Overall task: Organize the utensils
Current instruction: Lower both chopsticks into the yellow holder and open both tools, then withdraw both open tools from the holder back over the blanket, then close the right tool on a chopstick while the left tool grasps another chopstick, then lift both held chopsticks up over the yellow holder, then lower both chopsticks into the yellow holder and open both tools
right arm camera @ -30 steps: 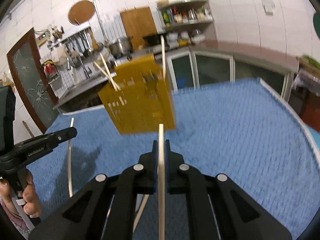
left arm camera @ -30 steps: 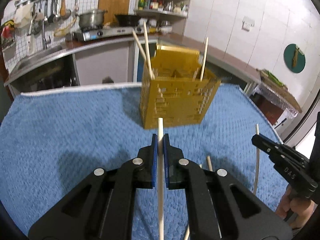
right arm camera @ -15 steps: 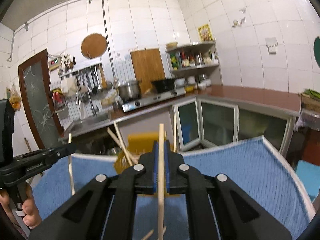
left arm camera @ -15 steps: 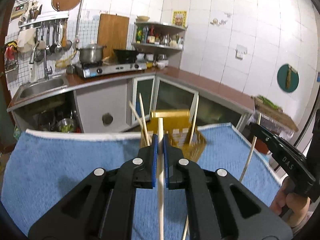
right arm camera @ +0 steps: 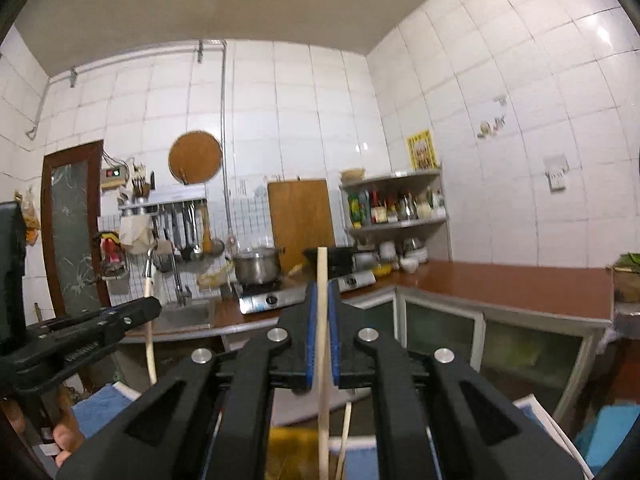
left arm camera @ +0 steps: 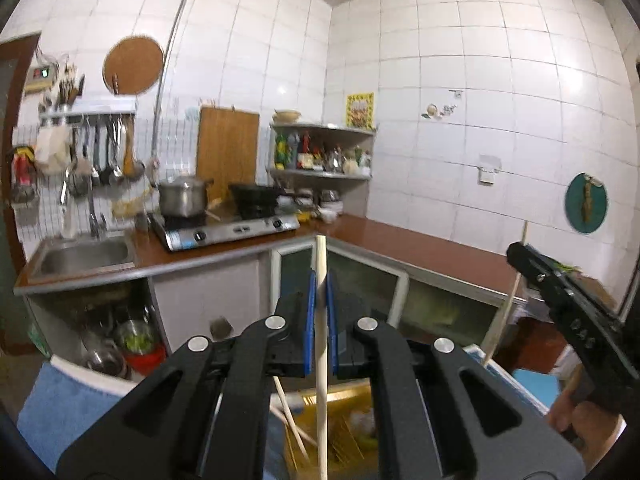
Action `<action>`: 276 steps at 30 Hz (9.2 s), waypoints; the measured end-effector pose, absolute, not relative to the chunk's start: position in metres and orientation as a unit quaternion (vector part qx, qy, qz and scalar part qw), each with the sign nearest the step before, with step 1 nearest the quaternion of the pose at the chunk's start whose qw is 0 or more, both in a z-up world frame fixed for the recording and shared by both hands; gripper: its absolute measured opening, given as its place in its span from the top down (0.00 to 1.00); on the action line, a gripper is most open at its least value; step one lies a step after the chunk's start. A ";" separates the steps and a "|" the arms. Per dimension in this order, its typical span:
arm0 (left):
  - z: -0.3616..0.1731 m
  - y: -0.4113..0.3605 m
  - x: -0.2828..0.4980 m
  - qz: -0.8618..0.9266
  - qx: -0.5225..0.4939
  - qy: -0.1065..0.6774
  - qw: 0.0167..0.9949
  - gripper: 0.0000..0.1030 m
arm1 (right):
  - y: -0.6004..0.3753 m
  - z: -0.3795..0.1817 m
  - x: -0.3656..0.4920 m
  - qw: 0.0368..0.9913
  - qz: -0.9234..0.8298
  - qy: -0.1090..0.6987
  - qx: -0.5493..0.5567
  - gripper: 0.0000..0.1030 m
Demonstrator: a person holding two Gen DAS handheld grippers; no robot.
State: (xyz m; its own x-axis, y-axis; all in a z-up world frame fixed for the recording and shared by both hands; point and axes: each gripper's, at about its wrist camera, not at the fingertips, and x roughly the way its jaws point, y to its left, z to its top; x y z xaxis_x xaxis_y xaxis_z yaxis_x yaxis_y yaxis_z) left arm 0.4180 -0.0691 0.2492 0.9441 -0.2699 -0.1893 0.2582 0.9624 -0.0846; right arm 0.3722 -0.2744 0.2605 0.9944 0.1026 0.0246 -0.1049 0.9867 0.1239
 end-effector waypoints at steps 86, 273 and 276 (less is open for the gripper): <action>-0.016 0.023 0.317 -0.075 -0.025 0.374 0.924 0.05 | -0.212 -0.033 0.298 0.909 0.009 0.415 0.024 0.88; 0.126 -0.013 0.382 -0.122 -0.042 0.217 0.968 0.12 | -0.270 0.130 0.354 0.984 0.065 0.165 0.001 0.43; 0.111 -0.001 0.365 -0.113 -0.043 0.237 0.964 0.10 | -0.267 0.117 0.335 0.980 0.039 0.194 0.005 0.42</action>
State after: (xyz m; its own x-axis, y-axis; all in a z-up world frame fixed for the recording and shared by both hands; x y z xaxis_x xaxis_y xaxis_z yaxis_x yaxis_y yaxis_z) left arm 0.3654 -0.0006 0.1108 0.8615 -0.2389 -0.4480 0.1982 0.9706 -0.1364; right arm 0.3352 -0.2665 0.1169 0.9217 0.0788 -0.3798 -0.0746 0.9969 0.0259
